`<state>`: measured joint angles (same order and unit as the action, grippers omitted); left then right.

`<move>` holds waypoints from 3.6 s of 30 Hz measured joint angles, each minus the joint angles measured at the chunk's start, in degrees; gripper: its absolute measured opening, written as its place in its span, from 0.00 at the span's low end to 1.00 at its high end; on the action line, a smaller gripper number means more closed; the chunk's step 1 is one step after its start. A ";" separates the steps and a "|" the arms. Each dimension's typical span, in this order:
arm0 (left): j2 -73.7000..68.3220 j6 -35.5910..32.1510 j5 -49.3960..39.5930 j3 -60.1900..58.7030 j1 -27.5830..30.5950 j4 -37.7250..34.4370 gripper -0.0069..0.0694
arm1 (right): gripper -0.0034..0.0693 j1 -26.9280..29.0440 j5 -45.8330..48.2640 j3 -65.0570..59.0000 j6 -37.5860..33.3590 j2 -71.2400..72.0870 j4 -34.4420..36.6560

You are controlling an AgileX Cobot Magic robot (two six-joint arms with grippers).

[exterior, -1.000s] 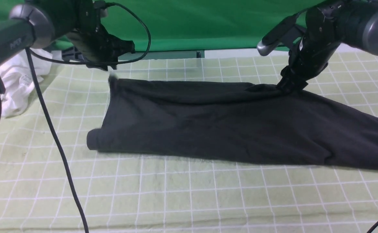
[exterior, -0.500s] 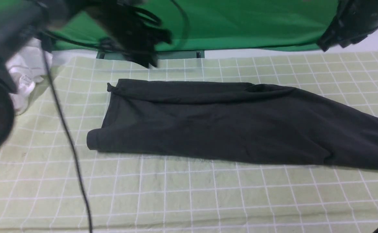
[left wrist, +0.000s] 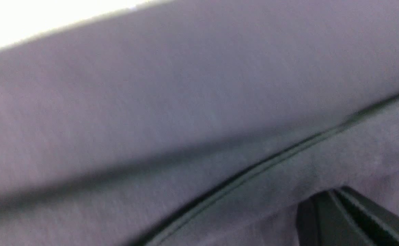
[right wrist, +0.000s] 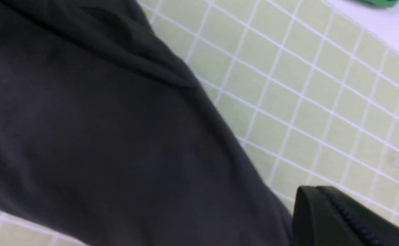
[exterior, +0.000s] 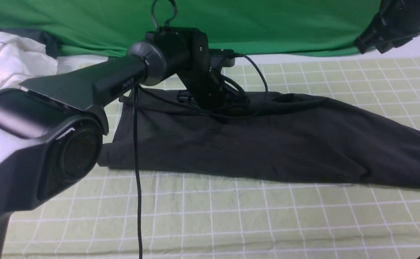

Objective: Fold a long-sleeved shirt over a green coffee tablecloth.
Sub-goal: 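Fold the black garment in half by bringing its near edge over to the far edge, then pull the folded dark garment lengthwise by its ends to straighten it flat on the table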

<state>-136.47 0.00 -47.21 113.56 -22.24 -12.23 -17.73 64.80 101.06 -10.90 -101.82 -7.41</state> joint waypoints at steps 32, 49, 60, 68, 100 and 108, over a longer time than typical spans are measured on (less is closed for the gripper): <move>11.79 -6.39 -21.71 -4.52 6.00 3.31 0.11 | 0.10 17.40 4.13 -10.54 -6.11 0.68 8.22; 10.35 -6.39 -10.77 -15.33 4.47 3.22 0.11 | 0.50 28.53 -5.92 -15.99 -6.17 -12.71 16.45; 10.35 -6.39 -10.40 -15.40 4.47 3.22 0.11 | 0.45 28.53 -9.97 -15.99 -7.68 -14.06 17.13; 10.35 -6.39 -10.35 -15.40 4.47 3.22 0.11 | 0.42 28.53 -8.88 -15.92 -7.92 -16.73 17.24; 12.24 -5.44 -10.41 -15.70 4.47 4.71 0.11 | 0.73 29.92 -8.12 -12.94 5.36 -10.21 4.40; 23.68 -2.91 -10.57 -16.45 4.47 7.76 0.11 | 0.79 30.24 0.15 -13.14 6.55 -5.73 4.63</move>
<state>-112.79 -2.91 -57.79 97.10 -17.78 -4.46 12.51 64.95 87.92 -4.35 -107.55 -2.78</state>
